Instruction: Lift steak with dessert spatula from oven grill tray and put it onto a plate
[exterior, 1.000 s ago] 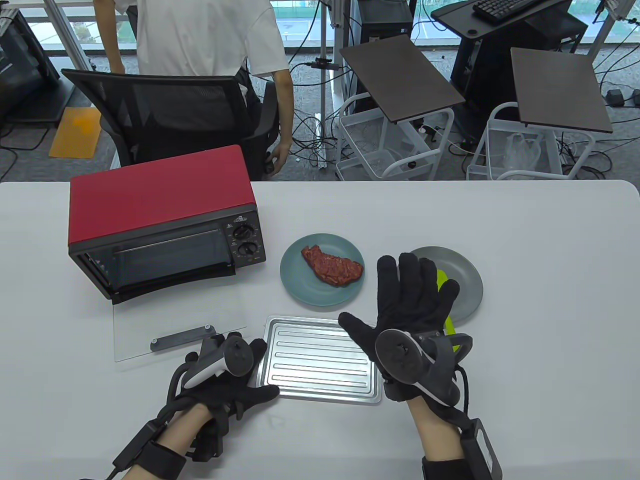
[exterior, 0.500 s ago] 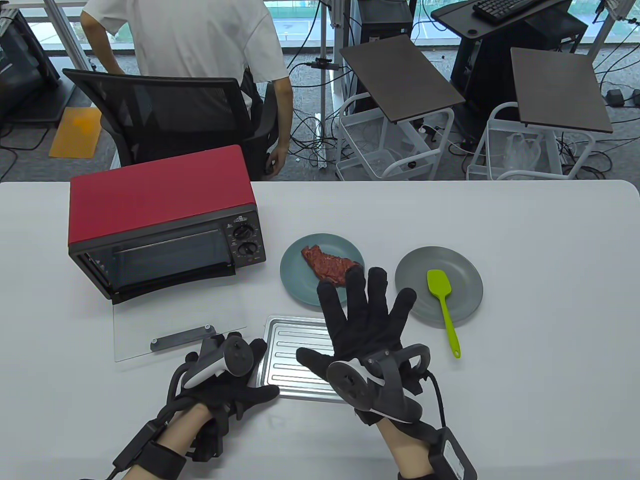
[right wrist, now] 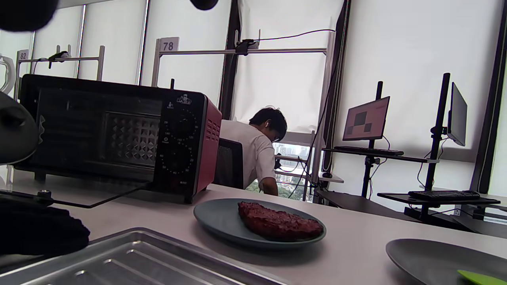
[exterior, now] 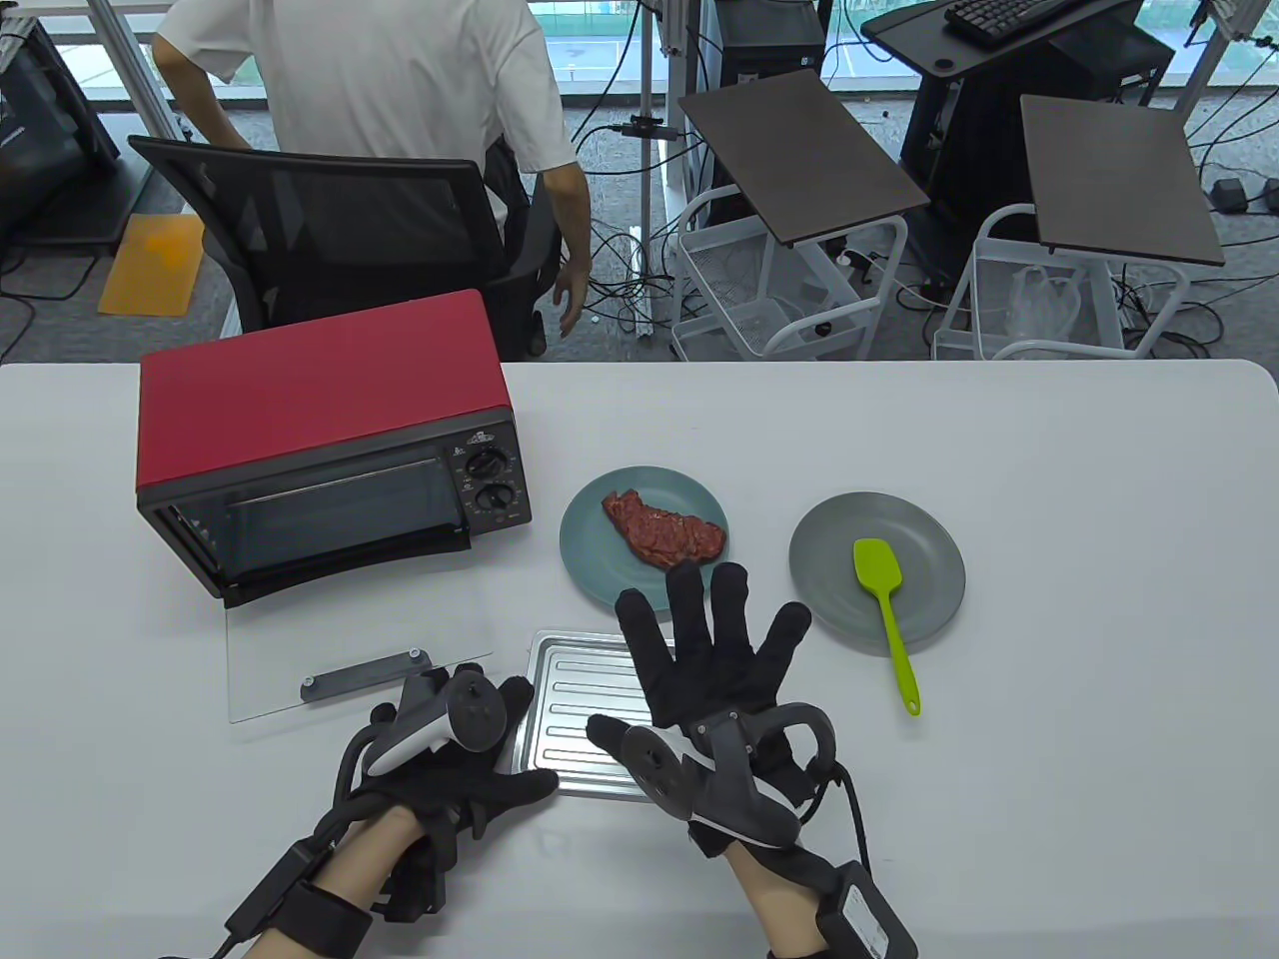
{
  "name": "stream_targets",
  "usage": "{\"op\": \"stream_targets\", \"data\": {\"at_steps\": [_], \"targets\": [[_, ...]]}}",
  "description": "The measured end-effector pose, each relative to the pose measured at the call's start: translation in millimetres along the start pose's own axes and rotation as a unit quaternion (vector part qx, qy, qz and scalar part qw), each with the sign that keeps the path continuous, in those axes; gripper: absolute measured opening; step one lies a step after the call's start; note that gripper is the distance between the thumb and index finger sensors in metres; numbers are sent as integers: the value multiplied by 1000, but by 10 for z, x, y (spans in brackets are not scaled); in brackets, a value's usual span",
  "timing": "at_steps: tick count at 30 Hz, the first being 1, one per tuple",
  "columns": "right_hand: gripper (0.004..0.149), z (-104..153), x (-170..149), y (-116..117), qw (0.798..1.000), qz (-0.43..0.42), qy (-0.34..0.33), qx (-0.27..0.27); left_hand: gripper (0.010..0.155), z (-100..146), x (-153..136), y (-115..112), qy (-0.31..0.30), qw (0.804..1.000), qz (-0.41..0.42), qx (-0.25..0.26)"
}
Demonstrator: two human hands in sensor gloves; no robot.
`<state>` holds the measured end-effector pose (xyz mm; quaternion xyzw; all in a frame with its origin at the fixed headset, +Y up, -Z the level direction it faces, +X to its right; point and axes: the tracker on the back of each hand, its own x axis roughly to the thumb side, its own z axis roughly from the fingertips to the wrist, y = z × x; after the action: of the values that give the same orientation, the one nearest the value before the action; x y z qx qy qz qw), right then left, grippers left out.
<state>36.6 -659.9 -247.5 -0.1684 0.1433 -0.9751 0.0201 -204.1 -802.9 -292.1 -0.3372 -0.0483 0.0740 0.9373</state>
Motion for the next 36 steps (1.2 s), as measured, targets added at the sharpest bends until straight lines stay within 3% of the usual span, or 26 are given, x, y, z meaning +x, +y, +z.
{"op": "stream_targets", "data": {"at_steps": [14, 36], "targets": [[101, 31, -52, 465, 995, -8, 21, 95, 98, 0, 1, -2, -1, 1000, 1, -1], [100, 65, -209, 537, 990, -79, 45, 107, 98, -1, -8, -4, -1, 1000, 0, 1]]}}
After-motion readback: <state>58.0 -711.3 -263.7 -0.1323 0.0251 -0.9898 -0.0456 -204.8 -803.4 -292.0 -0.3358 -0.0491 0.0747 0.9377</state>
